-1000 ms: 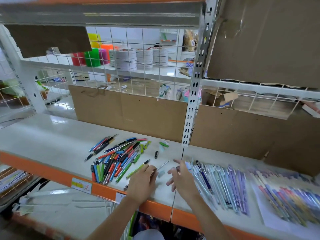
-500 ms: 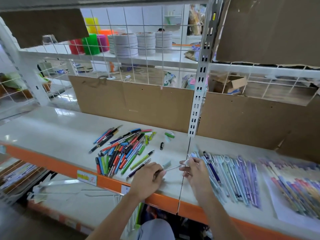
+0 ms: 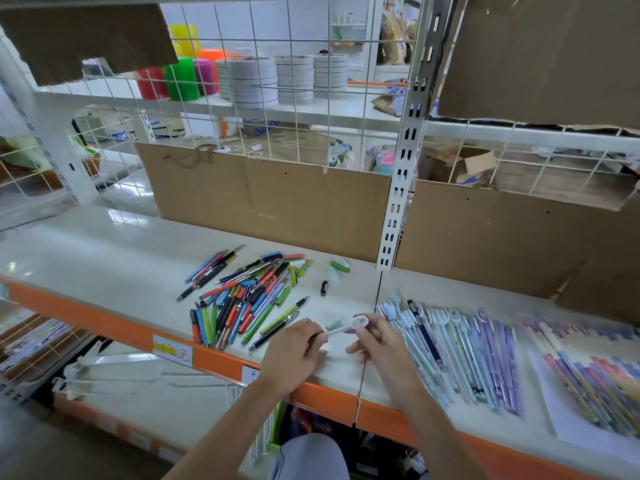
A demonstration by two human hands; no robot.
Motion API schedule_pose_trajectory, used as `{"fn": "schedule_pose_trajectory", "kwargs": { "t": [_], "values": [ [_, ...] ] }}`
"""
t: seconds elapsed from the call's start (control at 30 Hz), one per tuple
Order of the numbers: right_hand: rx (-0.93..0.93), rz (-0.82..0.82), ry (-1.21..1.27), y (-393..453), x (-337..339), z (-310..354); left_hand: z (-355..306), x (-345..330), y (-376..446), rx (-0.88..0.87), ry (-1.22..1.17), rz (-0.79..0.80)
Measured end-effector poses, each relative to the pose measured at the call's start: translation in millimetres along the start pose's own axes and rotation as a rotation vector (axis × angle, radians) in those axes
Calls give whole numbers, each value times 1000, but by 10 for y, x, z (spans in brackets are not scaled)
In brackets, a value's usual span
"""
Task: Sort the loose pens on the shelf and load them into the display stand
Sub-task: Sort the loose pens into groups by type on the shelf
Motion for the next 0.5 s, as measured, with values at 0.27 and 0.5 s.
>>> {"fn": "schedule_pose_trajectory", "kwargs": {
  "t": [0.27,0.5],
  "values": [
    [5,-38,-129,75,-96,40,13,50,35,-1,-133,-74],
    [-140,-233,-112,178,-114,-71,-27,53,24,-12,-10,-92]
  ]
}}
Point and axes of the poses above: each hand's wrist, its own y-axis towards the middle knuckle, its own x-axis out of the back of the hand, z = x × y, the point moved 6 cm from there along y, towards the middle knuckle, and after that the axes turned 9 degrees about -x, right-handed, at the moved point
